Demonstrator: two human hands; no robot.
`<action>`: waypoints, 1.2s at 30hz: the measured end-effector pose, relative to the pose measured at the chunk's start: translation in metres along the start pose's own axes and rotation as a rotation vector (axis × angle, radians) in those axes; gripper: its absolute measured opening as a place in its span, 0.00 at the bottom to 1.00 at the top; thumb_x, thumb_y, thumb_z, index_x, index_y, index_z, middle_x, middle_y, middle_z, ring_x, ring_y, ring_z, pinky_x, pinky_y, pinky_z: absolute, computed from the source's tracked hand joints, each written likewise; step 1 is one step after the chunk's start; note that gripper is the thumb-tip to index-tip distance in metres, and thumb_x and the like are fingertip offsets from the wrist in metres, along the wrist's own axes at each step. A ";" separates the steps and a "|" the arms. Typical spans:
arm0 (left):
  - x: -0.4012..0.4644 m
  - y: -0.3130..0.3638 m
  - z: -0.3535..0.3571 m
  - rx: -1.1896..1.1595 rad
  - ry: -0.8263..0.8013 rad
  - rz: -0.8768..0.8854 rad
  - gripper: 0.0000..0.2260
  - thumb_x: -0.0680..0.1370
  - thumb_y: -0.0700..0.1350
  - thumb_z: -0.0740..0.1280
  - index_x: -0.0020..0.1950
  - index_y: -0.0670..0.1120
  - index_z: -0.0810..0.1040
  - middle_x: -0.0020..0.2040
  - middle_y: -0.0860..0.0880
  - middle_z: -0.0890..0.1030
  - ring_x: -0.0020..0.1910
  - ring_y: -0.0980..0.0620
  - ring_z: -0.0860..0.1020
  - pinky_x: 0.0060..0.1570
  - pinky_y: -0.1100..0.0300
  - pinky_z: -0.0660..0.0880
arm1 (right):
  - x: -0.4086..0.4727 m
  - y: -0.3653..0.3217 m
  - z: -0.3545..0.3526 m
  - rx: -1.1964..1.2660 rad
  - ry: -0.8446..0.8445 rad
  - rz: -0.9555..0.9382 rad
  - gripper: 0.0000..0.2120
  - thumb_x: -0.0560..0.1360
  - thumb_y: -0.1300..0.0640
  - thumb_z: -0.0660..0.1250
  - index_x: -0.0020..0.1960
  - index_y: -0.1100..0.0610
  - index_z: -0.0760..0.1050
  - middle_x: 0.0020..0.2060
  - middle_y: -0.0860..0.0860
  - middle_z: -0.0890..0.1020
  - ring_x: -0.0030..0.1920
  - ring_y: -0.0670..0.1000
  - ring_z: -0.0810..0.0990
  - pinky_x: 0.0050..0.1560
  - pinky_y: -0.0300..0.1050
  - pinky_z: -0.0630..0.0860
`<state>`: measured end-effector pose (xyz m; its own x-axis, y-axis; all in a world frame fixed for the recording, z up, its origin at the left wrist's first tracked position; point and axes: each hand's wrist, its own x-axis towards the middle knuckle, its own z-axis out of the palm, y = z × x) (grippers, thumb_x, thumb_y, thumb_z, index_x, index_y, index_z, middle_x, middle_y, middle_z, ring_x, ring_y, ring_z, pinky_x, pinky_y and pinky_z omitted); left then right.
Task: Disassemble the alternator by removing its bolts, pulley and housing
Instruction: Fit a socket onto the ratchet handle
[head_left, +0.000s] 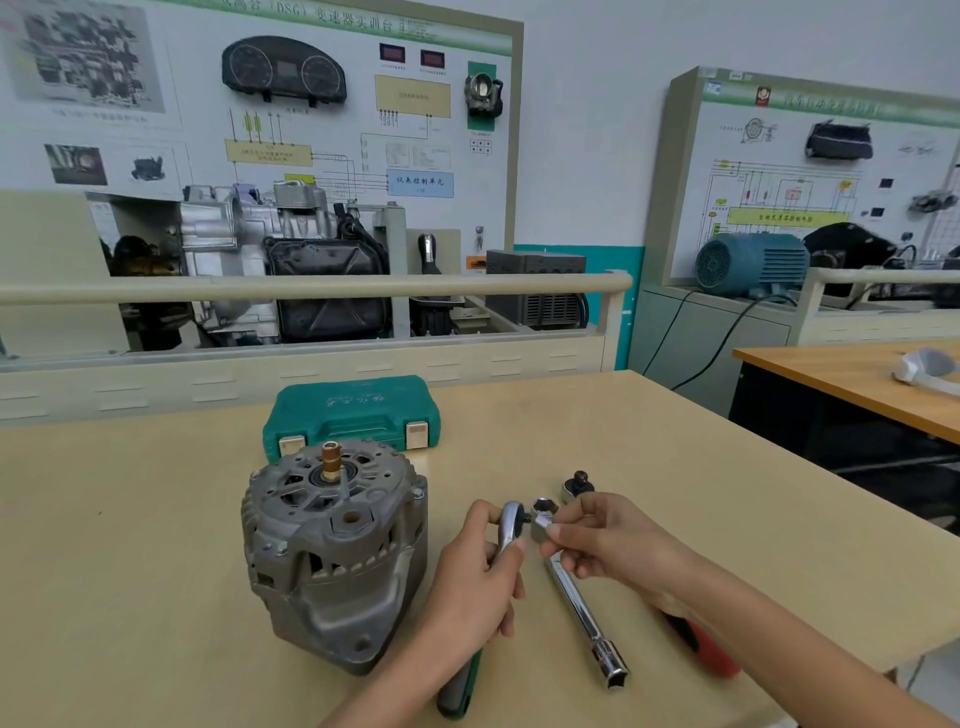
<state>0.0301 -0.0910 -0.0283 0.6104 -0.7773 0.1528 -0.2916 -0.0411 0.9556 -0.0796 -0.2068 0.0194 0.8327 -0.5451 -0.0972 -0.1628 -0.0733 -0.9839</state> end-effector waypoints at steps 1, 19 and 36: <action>0.001 -0.001 0.000 0.001 0.006 0.003 0.03 0.82 0.42 0.60 0.49 0.49 0.68 0.29 0.49 0.74 0.18 0.53 0.67 0.19 0.65 0.62 | 0.000 0.000 0.001 -0.026 -0.002 -0.013 0.03 0.77 0.66 0.65 0.46 0.63 0.71 0.35 0.55 0.82 0.26 0.45 0.75 0.30 0.35 0.73; -0.003 -0.012 -0.001 0.167 0.045 0.204 0.10 0.79 0.42 0.62 0.47 0.59 0.69 0.27 0.51 0.68 0.25 0.56 0.63 0.26 0.64 0.58 | 0.004 0.000 0.008 -0.135 -0.010 -0.179 0.07 0.76 0.64 0.66 0.40 0.61 0.70 0.29 0.52 0.79 0.24 0.44 0.70 0.26 0.35 0.67; -0.002 0.003 0.004 -0.384 0.112 -0.305 0.13 0.81 0.53 0.60 0.52 0.43 0.73 0.20 0.50 0.62 0.15 0.54 0.61 0.17 0.67 0.59 | 0.033 0.012 -0.036 -0.921 0.125 -0.150 0.08 0.78 0.59 0.62 0.55 0.60 0.75 0.41 0.51 0.76 0.37 0.45 0.72 0.32 0.28 0.66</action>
<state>0.0253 -0.0916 -0.0271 0.7069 -0.6930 -0.1415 0.1910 -0.0055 0.9816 -0.0735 -0.2557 0.0098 0.8249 -0.5581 0.0901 -0.4573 -0.7524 -0.4741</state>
